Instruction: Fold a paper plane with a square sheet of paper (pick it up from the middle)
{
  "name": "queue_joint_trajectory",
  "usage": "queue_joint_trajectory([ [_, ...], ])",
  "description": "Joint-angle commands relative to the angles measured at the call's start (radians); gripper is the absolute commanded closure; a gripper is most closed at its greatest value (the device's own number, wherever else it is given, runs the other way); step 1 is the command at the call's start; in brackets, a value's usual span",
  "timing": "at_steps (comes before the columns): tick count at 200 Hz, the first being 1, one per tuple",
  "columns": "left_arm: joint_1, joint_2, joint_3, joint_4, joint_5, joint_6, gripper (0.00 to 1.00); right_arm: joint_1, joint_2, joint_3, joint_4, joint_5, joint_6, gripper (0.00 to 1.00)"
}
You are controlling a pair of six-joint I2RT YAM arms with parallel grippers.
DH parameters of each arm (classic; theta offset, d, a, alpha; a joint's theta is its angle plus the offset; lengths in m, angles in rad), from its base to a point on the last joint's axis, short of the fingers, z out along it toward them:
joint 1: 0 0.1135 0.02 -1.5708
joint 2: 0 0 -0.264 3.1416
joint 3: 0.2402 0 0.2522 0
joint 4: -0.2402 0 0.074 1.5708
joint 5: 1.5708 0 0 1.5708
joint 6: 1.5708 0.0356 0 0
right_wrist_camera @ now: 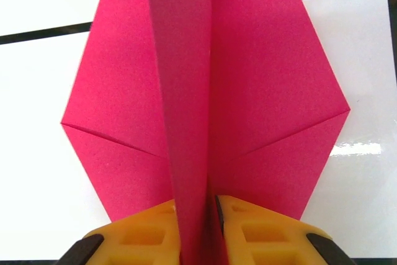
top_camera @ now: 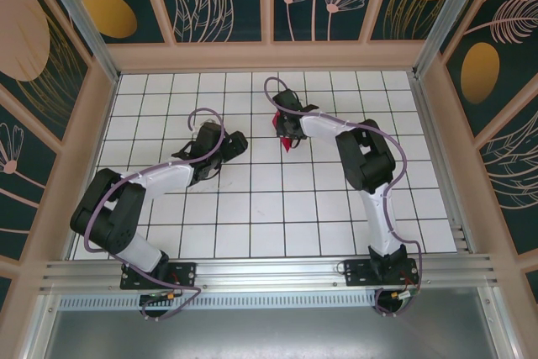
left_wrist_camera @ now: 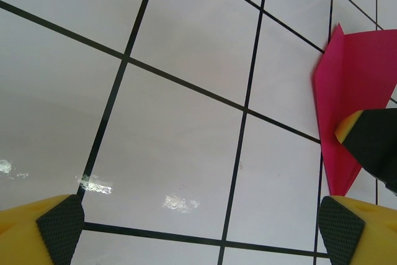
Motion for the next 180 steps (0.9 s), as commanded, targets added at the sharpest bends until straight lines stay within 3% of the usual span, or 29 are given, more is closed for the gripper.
queue_joint_trajectory([
  [1,0.003,0.016,-0.002,-0.017,-0.006,0.014,0.01,0.004,0.029,0.0,0.0,0.005,0.018,0.83],
  [83,0.003,0.007,0.023,-0.054,-0.041,0.036,0.02,0.013,0.051,-0.005,-0.021,0.007,0.004,0.84],
  [100,0.005,0.008,0.047,-0.075,-0.062,0.048,0.01,0.013,0.003,0.044,-0.042,0.013,-0.012,0.77],
  [127,0.017,0.001,0.091,-0.103,-0.098,0.074,0.02,0.014,-0.083,0.109,-0.07,0.012,-0.03,0.53],
  [180,0.083,-0.064,0.168,-0.154,-0.236,0.187,0.02,-0.01,-0.302,0.028,0.012,0.028,-0.062,0.29],
])
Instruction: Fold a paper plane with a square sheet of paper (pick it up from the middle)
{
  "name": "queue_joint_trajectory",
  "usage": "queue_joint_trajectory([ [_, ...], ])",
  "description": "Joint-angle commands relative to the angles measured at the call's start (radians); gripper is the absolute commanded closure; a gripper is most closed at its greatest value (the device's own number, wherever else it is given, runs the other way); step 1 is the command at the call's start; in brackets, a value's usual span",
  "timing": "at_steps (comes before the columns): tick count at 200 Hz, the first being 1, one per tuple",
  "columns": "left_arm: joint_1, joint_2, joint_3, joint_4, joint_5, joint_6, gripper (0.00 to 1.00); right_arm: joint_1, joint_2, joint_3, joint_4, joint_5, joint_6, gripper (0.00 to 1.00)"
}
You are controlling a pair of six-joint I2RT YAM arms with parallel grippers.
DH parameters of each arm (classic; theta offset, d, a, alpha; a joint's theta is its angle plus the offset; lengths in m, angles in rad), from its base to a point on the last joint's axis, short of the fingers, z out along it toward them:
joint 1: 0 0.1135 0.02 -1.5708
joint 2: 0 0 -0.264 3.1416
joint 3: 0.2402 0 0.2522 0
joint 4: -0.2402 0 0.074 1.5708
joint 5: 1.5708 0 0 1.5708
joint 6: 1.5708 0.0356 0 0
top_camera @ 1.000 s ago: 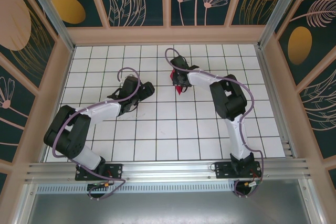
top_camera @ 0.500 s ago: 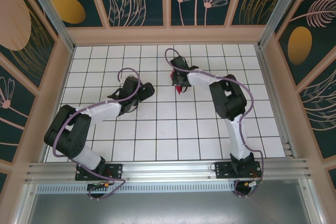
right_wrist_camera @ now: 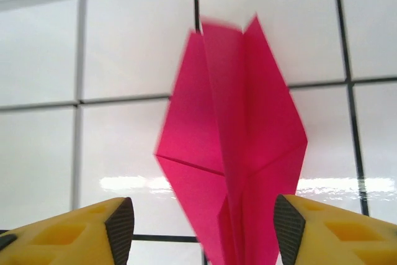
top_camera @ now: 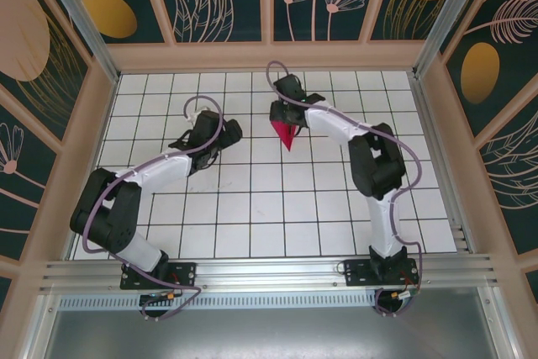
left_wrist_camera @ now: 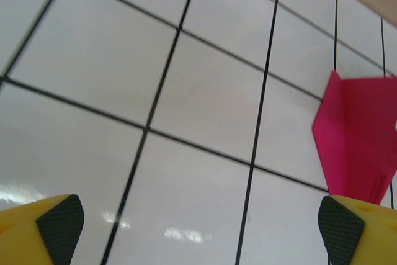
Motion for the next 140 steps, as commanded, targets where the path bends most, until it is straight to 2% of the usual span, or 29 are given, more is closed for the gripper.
queue_joint_trajectory([
  [1,0.041,-0.063,0.039,-0.046,-0.108,0.096,0.02,-0.012,-0.158,-0.037,0.051,0.031,-0.029,0.28],
  [32,0.127,-0.186,-0.057,0.049,-0.189,0.208,0.01,-0.104,-0.355,-0.239,0.189,0.183,-0.074,0.01],
  [74,0.238,-0.362,-0.271,0.236,-0.381,0.361,0.02,-0.273,-0.62,-0.61,0.398,0.367,-0.093,0.01],
  [91,0.267,-0.387,-0.36,0.329,-0.435,0.426,0.01,-0.356,-0.715,-0.802,0.547,0.387,-0.117,0.01],
  [121,0.299,-0.383,-0.509,0.552,-0.44,0.549,0.01,-0.521,-0.792,-1.092,0.79,0.287,-0.12,0.01],
  [140,0.341,-0.349,-0.563,0.649,-0.35,0.581,0.01,-0.584,-0.787,-1.252,1.005,0.247,-0.127,0.01],
])
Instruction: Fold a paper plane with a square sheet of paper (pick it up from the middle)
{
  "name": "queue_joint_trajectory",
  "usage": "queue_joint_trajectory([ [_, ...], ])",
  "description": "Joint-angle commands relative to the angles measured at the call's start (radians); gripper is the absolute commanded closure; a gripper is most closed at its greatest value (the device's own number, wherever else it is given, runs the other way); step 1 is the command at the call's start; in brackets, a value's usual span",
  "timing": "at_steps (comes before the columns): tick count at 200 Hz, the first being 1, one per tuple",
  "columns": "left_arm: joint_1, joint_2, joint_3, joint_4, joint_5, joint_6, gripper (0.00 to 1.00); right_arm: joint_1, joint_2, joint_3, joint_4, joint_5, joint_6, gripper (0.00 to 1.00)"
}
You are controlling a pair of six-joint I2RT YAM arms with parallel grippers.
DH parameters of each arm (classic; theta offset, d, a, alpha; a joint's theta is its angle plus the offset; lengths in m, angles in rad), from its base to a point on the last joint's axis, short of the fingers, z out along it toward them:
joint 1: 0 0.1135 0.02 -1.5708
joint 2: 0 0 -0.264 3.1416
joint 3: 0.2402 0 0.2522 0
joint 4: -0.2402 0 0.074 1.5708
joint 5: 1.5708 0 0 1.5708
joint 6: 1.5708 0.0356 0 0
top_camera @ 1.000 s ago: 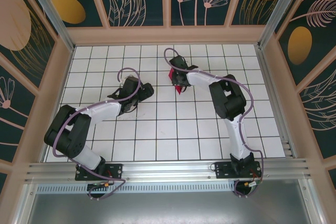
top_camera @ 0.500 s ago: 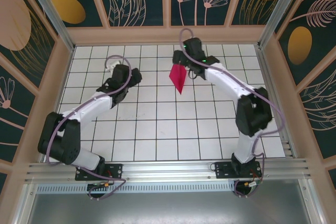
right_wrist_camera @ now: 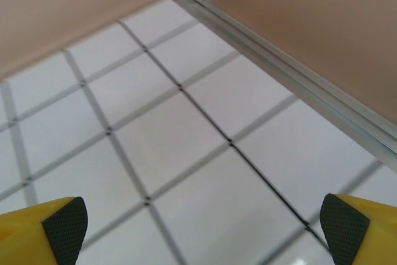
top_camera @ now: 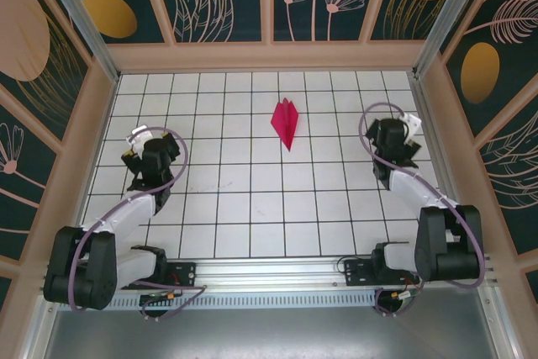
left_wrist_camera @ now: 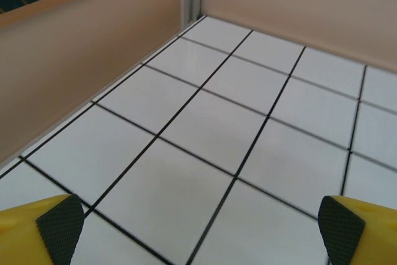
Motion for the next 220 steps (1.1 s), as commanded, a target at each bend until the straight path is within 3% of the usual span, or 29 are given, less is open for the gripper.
queue_joint_trajectory([
  [1,0.044,0.031,-0.055,0.231,0.046,0.113,0.01,-0.06,-0.016,-0.155,0.342,-0.06,-0.018,0.01],
  [19,0.069,0.065,-0.112,0.383,0.163,0.166,0.01,-0.089,-0.002,-0.244,0.509,-0.103,-0.043,0.01],
  [48,0.087,0.128,-0.143,0.548,0.303,0.23,0.01,-0.086,0.087,-0.235,0.617,-0.221,-0.156,0.01],
  [118,0.158,0.287,-0.206,0.885,0.463,0.231,0.02,-0.074,0.212,-0.276,0.856,-0.428,-0.296,0.01],
  [161,0.158,0.329,-0.186,0.872,0.464,0.234,0.01,-0.069,0.254,-0.325,0.981,-0.475,-0.324,0.01],
  [220,0.159,0.33,-0.173,0.853,0.499,0.252,0.01,-0.07,0.254,-0.322,0.972,-0.477,-0.322,0.01],
])
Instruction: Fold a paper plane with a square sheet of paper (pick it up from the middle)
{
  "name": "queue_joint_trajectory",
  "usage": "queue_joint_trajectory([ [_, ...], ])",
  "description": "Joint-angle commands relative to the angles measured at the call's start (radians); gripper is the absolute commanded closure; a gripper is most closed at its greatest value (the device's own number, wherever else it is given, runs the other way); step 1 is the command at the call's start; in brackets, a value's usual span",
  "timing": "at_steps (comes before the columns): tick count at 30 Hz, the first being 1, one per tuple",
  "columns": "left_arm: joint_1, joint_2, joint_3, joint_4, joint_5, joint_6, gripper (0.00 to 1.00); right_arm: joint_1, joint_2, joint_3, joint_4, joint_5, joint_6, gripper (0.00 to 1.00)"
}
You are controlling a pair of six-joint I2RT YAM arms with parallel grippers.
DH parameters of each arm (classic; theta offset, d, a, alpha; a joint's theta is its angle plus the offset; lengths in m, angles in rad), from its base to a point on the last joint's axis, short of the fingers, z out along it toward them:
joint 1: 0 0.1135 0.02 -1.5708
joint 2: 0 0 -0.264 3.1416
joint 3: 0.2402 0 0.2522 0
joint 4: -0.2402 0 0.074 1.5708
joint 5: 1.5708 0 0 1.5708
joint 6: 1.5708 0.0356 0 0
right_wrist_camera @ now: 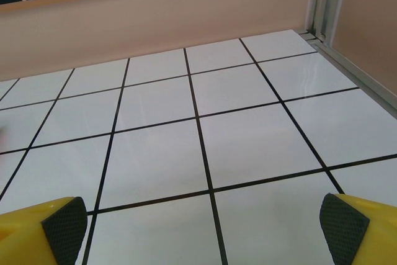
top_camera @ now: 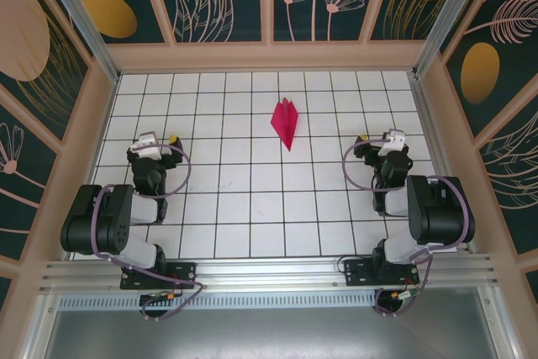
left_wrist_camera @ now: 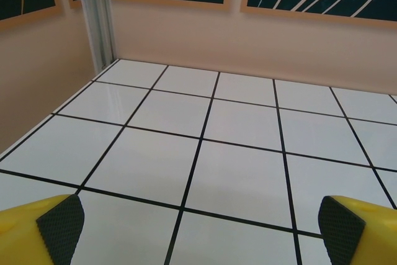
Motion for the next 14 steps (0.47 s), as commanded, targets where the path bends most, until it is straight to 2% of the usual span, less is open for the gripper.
queue_joint_trajectory([
  [1,0.006,0.005,0.022,0.031,0.048,0.026,0.01,0.006,0.007,-0.006,0.062,-0.022,-0.015,0.01],
  [14,0.006,0.009,0.029,0.02,0.06,0.034,0.02,0.007,0.007,-0.009,0.069,-0.026,-0.015,0.01],
])
